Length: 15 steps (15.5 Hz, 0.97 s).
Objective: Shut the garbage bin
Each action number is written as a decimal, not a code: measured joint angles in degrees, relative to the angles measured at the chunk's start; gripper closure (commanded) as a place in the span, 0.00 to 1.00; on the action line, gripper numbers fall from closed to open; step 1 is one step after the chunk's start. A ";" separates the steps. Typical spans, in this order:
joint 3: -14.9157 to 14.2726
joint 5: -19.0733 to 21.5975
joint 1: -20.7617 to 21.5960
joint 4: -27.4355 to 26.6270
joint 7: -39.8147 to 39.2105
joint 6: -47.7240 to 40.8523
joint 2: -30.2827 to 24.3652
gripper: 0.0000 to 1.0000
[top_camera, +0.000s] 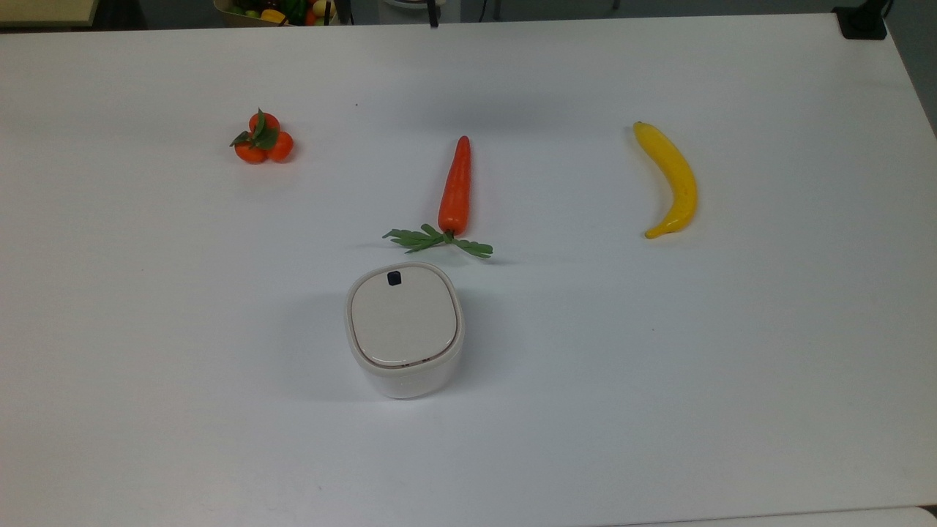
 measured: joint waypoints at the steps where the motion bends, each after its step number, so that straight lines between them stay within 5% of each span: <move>1: 0.01 0.01 0.34 0.00 0.01 -1.35 -0.56 0.00; 15: -0.48 -1.97 2.48 -0.35 -9.17 -2.88 -0.56 0.00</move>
